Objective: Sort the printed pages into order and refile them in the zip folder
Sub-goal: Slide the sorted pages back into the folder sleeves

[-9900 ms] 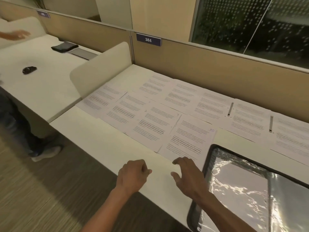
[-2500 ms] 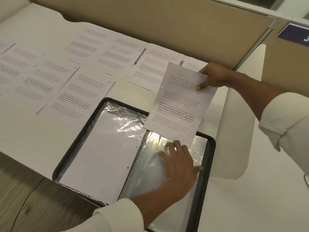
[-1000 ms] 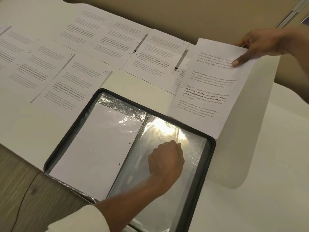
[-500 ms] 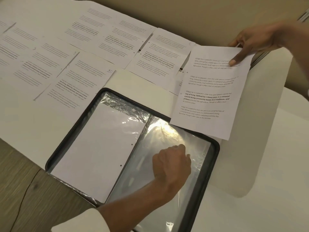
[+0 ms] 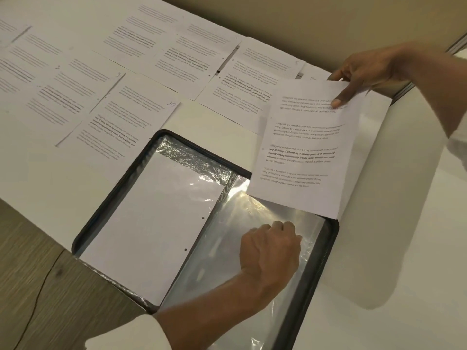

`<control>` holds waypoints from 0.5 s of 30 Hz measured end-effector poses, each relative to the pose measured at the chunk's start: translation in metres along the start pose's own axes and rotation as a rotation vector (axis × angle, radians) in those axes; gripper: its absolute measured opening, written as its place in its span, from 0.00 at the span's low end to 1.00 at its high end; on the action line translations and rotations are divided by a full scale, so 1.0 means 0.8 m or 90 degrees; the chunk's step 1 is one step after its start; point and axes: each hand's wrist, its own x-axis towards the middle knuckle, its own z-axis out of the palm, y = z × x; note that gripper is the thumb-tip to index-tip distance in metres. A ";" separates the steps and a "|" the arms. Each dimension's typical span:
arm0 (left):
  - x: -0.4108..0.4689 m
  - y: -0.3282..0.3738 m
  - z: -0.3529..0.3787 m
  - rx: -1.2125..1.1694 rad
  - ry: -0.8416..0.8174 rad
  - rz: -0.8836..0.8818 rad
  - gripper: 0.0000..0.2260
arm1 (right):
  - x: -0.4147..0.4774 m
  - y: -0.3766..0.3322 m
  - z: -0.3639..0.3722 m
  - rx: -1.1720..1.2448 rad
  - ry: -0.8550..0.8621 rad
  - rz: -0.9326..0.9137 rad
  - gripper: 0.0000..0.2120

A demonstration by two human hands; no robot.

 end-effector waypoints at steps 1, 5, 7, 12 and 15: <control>0.000 0.001 0.002 0.000 0.004 0.008 0.15 | 0.004 -0.004 0.005 0.011 0.007 0.002 0.19; -0.003 0.002 0.012 0.001 0.022 0.036 0.14 | 0.033 0.000 0.026 0.050 0.056 0.016 0.20; -0.004 0.003 0.013 0.006 0.030 0.045 0.15 | 0.039 0.003 0.034 0.075 0.059 0.026 0.21; -0.002 0.003 0.015 0.018 0.077 0.038 0.26 | 0.051 0.011 0.051 0.177 0.104 0.078 0.20; 0.000 -0.002 0.018 -0.035 0.097 0.020 0.29 | 0.054 0.019 0.062 0.269 0.153 0.121 0.29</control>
